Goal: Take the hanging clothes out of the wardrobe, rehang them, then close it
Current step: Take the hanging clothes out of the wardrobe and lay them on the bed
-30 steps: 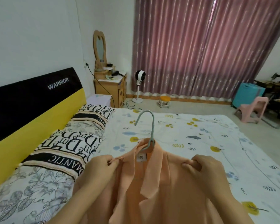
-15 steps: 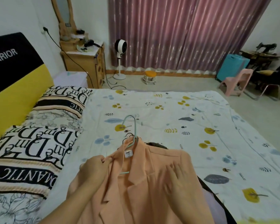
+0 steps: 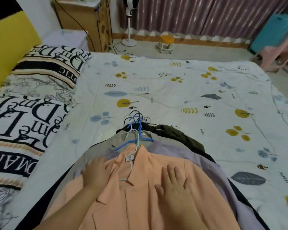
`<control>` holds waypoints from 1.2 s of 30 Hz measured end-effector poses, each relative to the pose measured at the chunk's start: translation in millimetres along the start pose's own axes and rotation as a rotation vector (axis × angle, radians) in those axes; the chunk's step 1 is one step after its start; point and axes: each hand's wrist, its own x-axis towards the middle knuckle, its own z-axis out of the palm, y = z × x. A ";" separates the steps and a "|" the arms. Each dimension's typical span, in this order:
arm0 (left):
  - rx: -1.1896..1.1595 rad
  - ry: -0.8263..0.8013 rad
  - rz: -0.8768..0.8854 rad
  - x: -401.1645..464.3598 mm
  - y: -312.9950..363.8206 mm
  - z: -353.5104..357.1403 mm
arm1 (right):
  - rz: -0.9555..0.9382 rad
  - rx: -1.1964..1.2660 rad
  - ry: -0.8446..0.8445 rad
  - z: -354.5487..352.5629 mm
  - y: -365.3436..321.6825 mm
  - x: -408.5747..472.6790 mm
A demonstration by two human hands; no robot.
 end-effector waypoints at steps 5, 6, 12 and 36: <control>-0.036 0.117 -0.054 -21.4 11.6 1.1 | 0.059 0.064 0.041 -1.5 -10.7 7.8; -0.030 0.092 -0.016 -28.1 14.6 -0.1 | 0.071 0.062 0.037 -3.8 -14.3 9.9; 0.300 -0.186 0.177 -53.3 -1.8 23.6 | 0.086 0.021 0.026 -2.5 -22.6 14.5; 0.022 -0.270 0.157 -174.1 8.8 -228.4 | -0.480 0.091 -0.161 -168.1 -116.0 -155.5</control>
